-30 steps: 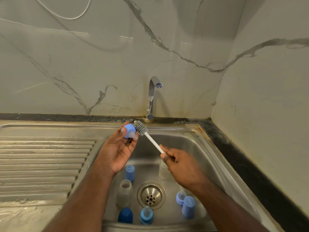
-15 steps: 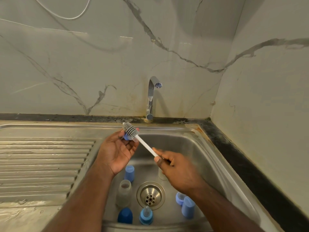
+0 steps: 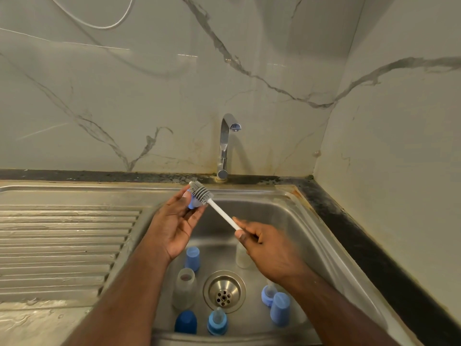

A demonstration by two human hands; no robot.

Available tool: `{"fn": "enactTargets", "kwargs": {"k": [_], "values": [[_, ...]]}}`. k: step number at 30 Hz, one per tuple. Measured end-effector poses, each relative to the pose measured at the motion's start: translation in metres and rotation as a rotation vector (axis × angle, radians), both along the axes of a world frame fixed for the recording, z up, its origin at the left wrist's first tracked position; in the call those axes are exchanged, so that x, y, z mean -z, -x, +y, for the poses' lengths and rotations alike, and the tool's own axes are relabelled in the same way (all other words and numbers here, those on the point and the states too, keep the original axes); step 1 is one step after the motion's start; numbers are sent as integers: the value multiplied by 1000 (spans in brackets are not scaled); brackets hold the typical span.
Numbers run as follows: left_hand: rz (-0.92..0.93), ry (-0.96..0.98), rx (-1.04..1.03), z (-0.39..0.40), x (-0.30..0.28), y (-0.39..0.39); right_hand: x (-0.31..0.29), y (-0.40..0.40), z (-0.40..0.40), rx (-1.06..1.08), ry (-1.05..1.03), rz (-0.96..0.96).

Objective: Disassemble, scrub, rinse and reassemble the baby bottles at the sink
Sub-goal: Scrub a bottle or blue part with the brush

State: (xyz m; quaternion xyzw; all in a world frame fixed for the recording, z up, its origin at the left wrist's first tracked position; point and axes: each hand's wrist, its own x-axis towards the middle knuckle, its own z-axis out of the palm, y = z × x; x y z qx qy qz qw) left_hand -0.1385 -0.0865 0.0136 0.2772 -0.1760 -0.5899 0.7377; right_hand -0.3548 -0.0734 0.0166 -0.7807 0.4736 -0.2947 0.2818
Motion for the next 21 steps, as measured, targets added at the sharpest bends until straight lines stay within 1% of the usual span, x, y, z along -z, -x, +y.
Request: {"fn": "enactTargets", "kwargs": {"k": [5, 7, 9, 13, 16, 18, 21], "values": [[19, 41, 36, 1, 0, 1, -2, 1, -2, 33, 3, 14], [11, 54, 46, 1, 0, 0, -4, 1, 1, 15, -3, -18], [7, 49, 42, 1, 2, -2, -5, 0, 5, -12, 4, -9], [47, 46, 55, 0, 4, -4, -1, 3, -3, 35, -10, 17], [27, 42, 31, -1, 5, -4, -2, 3, 2, 3, -17, -14], [4, 44, 19, -2, 5, -3, -3, 2, 5, -18, -9, 0], [0, 59, 35, -2, 5, -4, -2, 1, -2, 24, 7, 25]]}}
